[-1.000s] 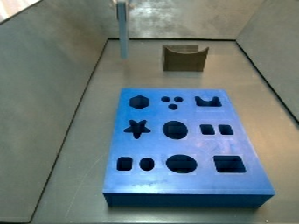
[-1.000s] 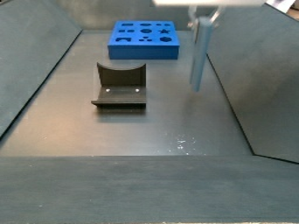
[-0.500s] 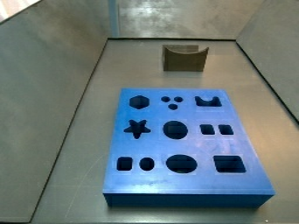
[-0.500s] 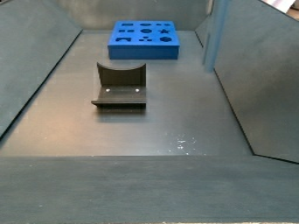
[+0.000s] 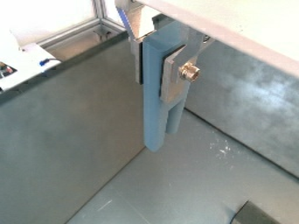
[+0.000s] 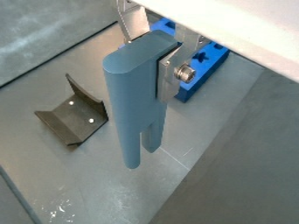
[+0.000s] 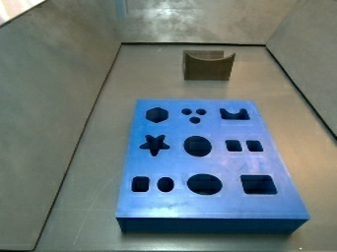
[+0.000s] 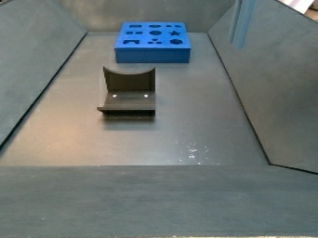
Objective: Pick up the square-circle object. Move up. Place the square-circle object on the fixture. Regrasp the square-circle object. Rotate the square-circle object. Move to above the board. Insert the square-circle object.
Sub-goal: Move to above the board.
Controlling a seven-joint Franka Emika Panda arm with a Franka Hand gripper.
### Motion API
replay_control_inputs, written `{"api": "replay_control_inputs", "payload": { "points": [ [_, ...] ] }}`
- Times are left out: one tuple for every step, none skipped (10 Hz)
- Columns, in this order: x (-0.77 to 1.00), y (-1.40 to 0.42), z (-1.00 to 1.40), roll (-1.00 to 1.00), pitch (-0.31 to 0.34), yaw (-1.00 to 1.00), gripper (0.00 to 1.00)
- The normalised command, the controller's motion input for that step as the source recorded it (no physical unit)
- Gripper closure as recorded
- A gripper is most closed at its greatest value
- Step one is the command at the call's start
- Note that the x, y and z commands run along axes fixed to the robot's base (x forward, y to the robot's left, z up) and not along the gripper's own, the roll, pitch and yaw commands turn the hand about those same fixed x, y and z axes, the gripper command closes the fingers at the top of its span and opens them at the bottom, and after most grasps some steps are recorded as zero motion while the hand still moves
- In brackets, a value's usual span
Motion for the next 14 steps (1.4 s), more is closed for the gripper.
{"api": "replay_control_inputs", "payload": {
  "points": [
    [-0.05,0.01,0.82,-0.14,0.059,-0.01,1.00],
    [-0.02,0.01,0.61,-0.14,0.061,-0.01,1.00],
    [-0.01,0.01,0.45,-0.14,0.063,-0.01,1.00],
    [0.00,0.01,0.25,-0.14,0.062,-0.01,1.00],
    [0.40,-1.00,0.01,-0.05,0.184,0.07,1.00],
    [0.41,-1.00,-0.02,0.00,0.177,0.07,1.00],
    [0.43,-1.00,-0.02,0.07,0.175,0.07,1.00],
    [0.44,-1.00,-0.02,0.00,0.155,0.03,1.00],
    [0.44,-1.00,-0.01,-0.01,0.142,0.03,1.00],
    [0.44,-1.00,-0.01,0.00,0.123,0.02,1.00],
    [0.45,-1.00,-0.01,0.00,0.119,0.02,1.00],
    [0.47,-1.00,0.00,0.01,0.115,0.01,1.00],
    [0.49,-1.00,0.00,0.02,0.112,0.02,1.00],
    [0.53,-1.00,0.00,0.04,0.115,0.01,1.00]
  ]
}}
